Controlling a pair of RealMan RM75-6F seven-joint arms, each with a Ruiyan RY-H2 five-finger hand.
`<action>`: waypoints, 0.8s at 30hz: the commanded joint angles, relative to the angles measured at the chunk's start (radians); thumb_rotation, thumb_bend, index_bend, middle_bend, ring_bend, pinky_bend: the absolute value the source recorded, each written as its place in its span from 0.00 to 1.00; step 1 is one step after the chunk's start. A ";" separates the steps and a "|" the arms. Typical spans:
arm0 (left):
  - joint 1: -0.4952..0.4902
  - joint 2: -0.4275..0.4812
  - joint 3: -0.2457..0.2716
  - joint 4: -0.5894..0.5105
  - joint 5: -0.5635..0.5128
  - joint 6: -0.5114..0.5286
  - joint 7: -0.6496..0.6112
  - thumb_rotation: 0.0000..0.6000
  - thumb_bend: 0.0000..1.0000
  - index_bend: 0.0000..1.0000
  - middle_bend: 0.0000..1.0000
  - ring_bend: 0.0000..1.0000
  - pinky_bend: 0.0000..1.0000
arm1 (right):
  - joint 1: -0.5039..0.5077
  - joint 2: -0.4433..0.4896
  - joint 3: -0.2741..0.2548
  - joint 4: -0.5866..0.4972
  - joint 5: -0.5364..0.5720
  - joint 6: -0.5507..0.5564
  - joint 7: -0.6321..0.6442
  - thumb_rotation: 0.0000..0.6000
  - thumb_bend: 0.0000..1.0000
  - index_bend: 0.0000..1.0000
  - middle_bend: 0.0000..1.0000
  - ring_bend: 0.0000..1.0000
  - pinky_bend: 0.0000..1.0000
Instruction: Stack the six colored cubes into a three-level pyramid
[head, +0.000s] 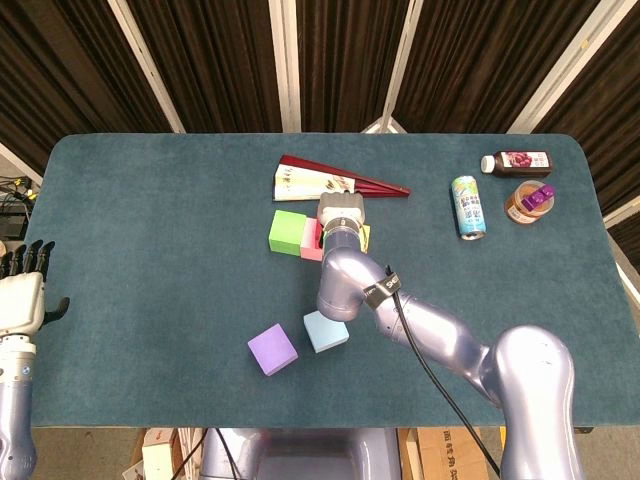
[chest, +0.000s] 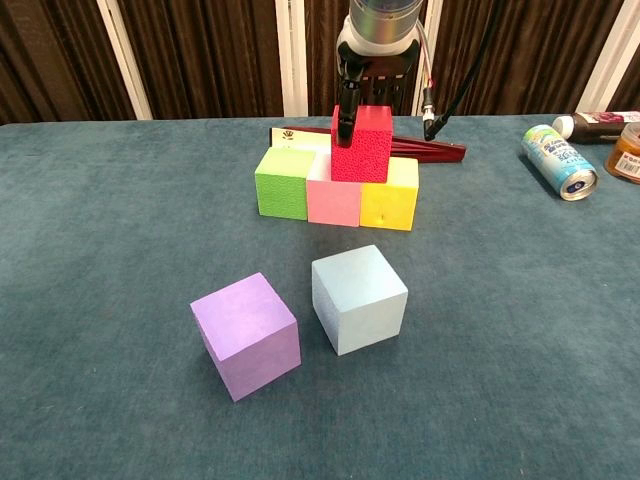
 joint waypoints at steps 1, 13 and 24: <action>0.000 0.000 0.000 0.000 0.000 -0.001 0.000 1.00 0.36 0.08 0.02 0.00 0.00 | -0.001 0.001 0.001 -0.002 0.002 0.001 -0.003 1.00 0.34 0.18 0.16 0.04 0.00; -0.001 -0.003 0.000 0.002 -0.001 0.000 0.003 1.00 0.36 0.08 0.02 0.00 0.00 | -0.004 0.010 0.017 -0.014 0.032 0.006 -0.049 1.00 0.34 0.03 0.07 0.00 0.00; -0.003 -0.005 -0.001 0.006 -0.005 -0.004 0.004 1.00 0.36 0.08 0.02 0.00 0.00 | -0.041 0.054 0.047 -0.114 0.013 -0.009 0.010 1.00 0.33 0.00 0.04 0.00 0.00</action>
